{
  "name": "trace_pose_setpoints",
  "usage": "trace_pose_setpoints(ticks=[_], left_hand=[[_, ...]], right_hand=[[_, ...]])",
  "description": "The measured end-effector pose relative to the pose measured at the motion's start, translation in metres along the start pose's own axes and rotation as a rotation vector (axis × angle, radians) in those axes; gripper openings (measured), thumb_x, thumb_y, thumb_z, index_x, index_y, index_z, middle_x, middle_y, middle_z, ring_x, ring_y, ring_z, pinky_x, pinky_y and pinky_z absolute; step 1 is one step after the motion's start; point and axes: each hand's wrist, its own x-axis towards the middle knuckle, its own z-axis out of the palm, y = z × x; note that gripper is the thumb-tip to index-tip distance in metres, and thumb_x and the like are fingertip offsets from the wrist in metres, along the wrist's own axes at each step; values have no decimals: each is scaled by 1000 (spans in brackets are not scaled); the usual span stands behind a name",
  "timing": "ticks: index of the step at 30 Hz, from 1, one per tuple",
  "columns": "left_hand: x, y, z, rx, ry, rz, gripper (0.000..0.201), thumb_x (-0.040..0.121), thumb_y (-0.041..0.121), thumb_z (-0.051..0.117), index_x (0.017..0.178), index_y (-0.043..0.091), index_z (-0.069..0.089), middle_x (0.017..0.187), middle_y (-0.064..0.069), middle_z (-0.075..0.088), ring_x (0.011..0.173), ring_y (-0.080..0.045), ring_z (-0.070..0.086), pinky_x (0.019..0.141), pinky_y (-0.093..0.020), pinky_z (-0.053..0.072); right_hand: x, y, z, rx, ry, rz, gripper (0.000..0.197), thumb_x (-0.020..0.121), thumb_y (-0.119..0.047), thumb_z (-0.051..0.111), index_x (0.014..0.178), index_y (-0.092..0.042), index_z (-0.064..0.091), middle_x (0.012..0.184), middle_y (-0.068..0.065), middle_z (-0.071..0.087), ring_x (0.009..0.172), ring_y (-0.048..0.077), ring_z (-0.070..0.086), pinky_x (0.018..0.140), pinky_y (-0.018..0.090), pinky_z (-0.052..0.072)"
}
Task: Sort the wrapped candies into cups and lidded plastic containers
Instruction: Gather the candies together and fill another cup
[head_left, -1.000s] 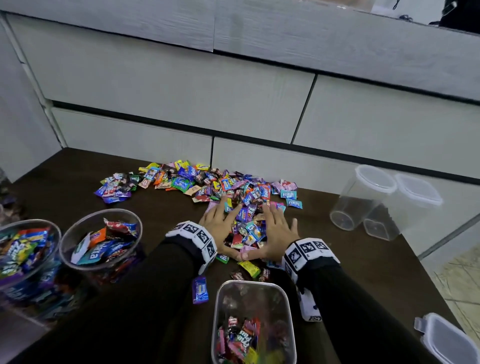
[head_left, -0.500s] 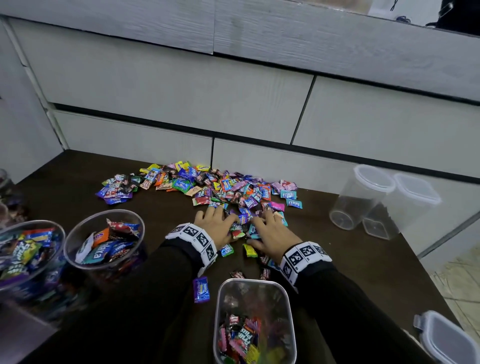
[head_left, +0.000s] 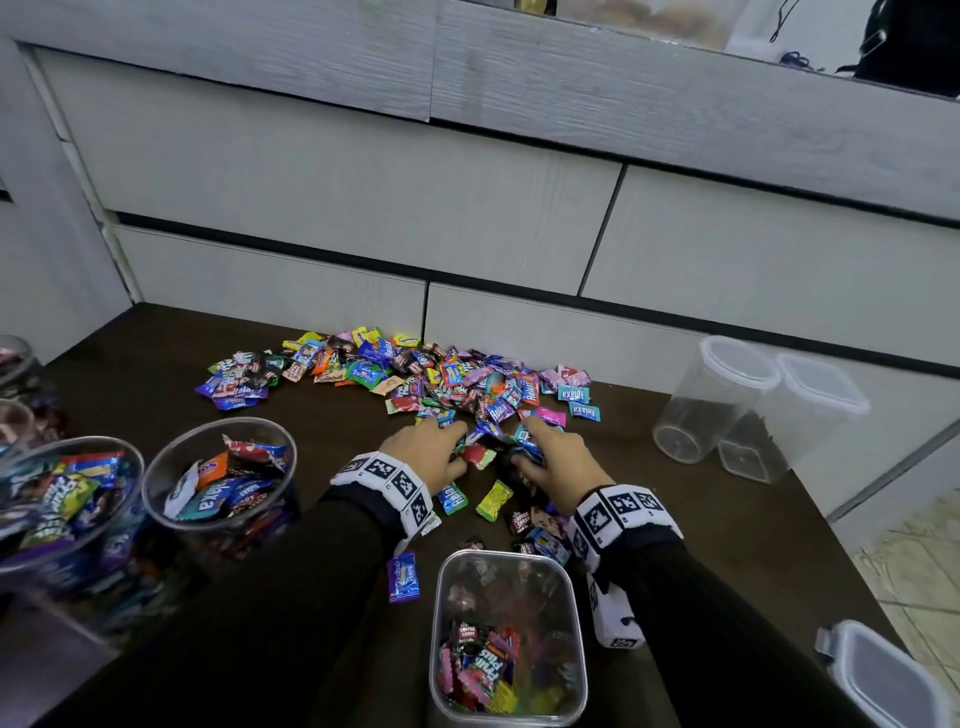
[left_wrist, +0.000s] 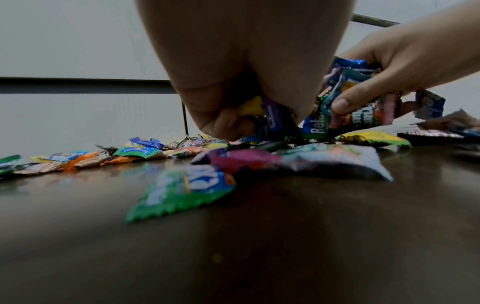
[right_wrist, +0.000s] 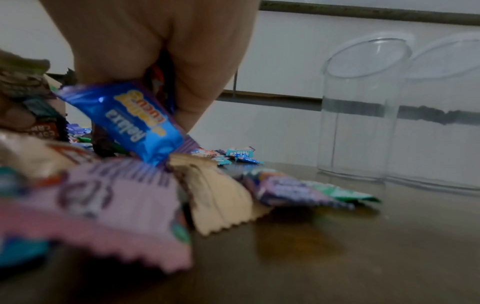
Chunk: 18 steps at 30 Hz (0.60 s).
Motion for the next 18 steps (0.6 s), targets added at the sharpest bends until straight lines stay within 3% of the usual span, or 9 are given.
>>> trace_pose_setpoints(ticks=[3, 6, 8, 10, 14, 18], left_hand=[[-3, 2, -4, -53, 43, -30, 40, 98, 37, 47, 134, 19, 43, 119, -14, 55, 106, -36, 57, 82, -41, 49], [-8, 2, -7, -125, 68, -61, 44, 99, 33, 48, 139, 17, 42, 120, -14, 56, 107, -35, 57, 84, -41, 49], [-11, 2, -9, -169, 95, -67, 41, 99, 30, 49, 136, 14, 44, 113, -13, 57, 103, -33, 58, 79, -38, 46], [-15, 3, -12, -205, 121, -78, 39, 99, 30, 50, 134, 13, 45, 108, -12, 59, 100, -31, 58, 74, -35, 41], [-27, 5, -20, -255, 132, -116, 49, 99, 36, 52, 142, 16, 41, 123, -11, 60, 113, -30, 57, 85, -36, 45], [-42, 5, -25, -164, 46, -109, 47, 99, 35, 53, 142, 19, 43, 125, -11, 60, 113, -29, 58, 87, -35, 47]], right_hand=[[-4, -1, -5, 37, 51, 36, 31, 94, -27, 56, 118, -11, 46, 99, 11, 62, 92, 31, 59, 70, 30, 40], [-10, -2, -10, 50, 67, 61, 41, 94, -26, 56, 130, -10, 44, 104, 13, 64, 93, 30, 60, 74, 32, 43], [-14, -2, -13, 69, 55, 76, 42, 95, -25, 55, 131, -8, 44, 102, 14, 64, 88, 28, 59, 76, 33, 45], [-20, -1, -14, 107, 63, 94, 44, 95, -25, 55, 134, -9, 44, 95, 11, 61, 80, 23, 54, 71, 29, 42], [-31, 0, -18, 179, 112, 121, 47, 94, -26, 57, 136, -12, 44, 102, 18, 64, 77, 17, 48, 68, 22, 34], [-45, -3, -23, 173, 122, 119, 47, 93, -27, 58, 135, -13, 45, 103, 15, 65, 78, 16, 50, 68, 21, 34]])
